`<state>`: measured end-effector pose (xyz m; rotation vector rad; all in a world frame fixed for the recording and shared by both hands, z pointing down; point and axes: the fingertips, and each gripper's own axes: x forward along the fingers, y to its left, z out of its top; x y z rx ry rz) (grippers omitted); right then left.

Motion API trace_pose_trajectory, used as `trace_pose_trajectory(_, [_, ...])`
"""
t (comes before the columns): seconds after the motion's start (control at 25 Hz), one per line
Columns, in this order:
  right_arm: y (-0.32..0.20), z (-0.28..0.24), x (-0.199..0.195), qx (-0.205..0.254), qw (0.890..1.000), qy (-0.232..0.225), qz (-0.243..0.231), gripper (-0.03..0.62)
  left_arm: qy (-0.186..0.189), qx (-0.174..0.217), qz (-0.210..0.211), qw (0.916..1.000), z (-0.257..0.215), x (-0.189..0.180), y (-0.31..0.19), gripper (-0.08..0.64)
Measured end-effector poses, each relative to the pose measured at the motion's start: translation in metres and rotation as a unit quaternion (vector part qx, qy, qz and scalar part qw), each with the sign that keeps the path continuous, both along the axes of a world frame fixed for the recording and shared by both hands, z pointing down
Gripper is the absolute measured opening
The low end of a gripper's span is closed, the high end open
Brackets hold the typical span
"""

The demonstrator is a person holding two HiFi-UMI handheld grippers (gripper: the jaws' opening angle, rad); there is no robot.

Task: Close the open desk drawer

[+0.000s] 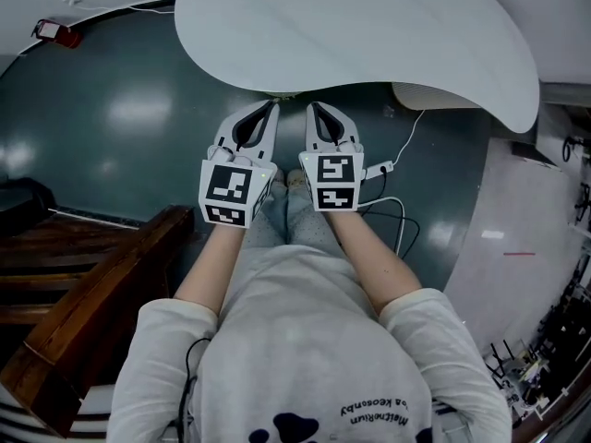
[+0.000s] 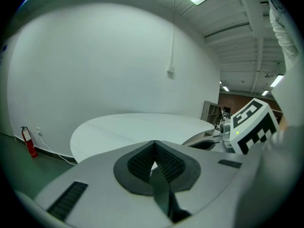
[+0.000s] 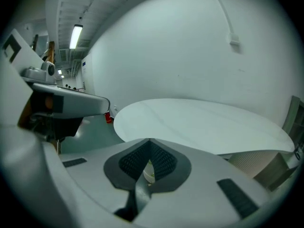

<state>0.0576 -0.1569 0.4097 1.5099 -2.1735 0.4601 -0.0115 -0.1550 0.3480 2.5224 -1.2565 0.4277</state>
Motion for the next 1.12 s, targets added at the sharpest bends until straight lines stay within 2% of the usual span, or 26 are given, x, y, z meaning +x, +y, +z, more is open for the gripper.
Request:
trace_pose_trajectory(0.24, [0.006,-0.057,0.005,0.056,0.998,-0.008,0.000,0.015,0.005,0.031,-0.005,0.9995,-0.041,0.002,0.008,0.009])
trace_pose_trajectory(0.4, [0.008,-0.103,0.000,0.113,0.993,0.001,-0.014,0.015,-0.001,0.054,-0.014,0.9984,-0.062,-0.002,0.013,0.009])
trace_pose_trajectory(0.56, [0.014,-0.142,-0.003,0.151,0.988,-0.010,-0.021,0.015,0.007,0.072,-0.022,0.9971,-0.084,-0.004,0.020,0.009])
trace_pose_trajectory(0.84, [0.030,-0.189,0.007,0.189,0.981,-0.029,-0.019,0.015,0.002,0.107,-0.027,0.9939,-0.131,0.000,0.031,0.009])
trace_pose_trajectory(1.0, [0.042,-0.212,0.008,0.214,0.976,-0.017,-0.033,0.015,-0.005,0.125,-0.025,0.9918,-0.153,0.004,0.041,0.009])
trace_pose_trajectory(1.12, [0.052,-0.227,0.007,0.225,0.973,-0.025,-0.040,0.015,0.010,0.125,-0.024,0.9919,-0.165,0.005,0.049,0.009])
